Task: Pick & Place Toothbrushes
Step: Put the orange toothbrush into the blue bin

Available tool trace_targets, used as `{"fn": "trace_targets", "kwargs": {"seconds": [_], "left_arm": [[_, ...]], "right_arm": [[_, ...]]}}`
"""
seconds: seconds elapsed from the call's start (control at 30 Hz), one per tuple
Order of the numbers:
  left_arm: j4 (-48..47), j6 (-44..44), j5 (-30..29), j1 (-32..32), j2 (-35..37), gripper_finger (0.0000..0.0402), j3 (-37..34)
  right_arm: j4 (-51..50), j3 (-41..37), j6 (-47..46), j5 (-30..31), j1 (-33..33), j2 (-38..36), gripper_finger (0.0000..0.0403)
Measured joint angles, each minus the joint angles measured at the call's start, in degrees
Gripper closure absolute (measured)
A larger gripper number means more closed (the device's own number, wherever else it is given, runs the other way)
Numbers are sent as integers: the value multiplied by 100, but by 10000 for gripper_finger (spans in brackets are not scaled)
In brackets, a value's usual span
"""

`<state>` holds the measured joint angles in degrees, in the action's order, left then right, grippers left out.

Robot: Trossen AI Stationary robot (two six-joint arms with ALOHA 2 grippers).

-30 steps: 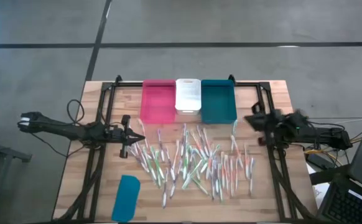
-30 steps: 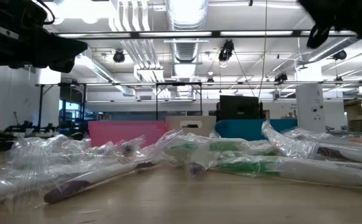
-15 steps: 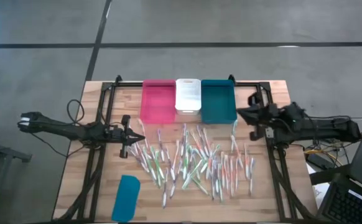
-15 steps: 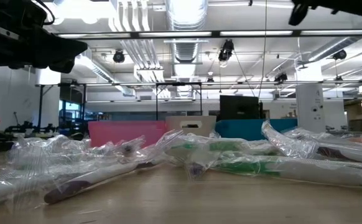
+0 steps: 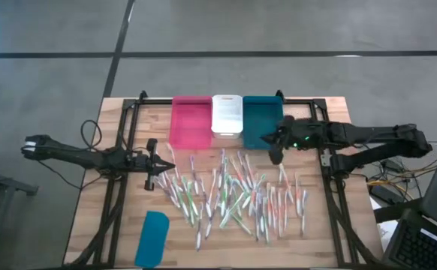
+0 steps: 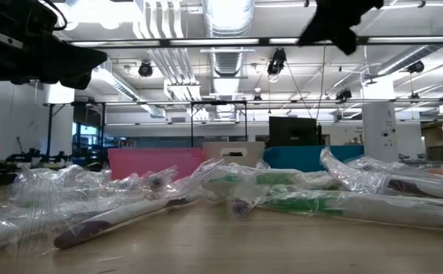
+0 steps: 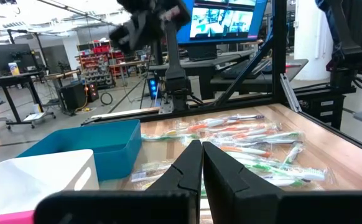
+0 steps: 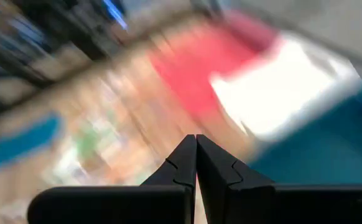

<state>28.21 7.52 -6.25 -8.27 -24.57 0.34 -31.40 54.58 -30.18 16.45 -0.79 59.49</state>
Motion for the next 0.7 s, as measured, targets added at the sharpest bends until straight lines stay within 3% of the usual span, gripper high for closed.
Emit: {"fn": "trace_targets", "kwargs": {"seconds": [0.17,0.27,0.5,0.7], "left_arm": [[0,1,0,-2,0,384,0],[0,1,-1,-2,-1,384,0],[0,0,-1,-2,-1,384,0],[0,1,-1,-2,0,384,0]], "right_arm": [[-3335,1194,-2021,458,793,753,394],[-4509,1557,-3261,483,1419,1123,394],[-5079,1654,-5235,191,2701,1629,394],[-5074,1299,-6249,303,3378,1953,376]]}}
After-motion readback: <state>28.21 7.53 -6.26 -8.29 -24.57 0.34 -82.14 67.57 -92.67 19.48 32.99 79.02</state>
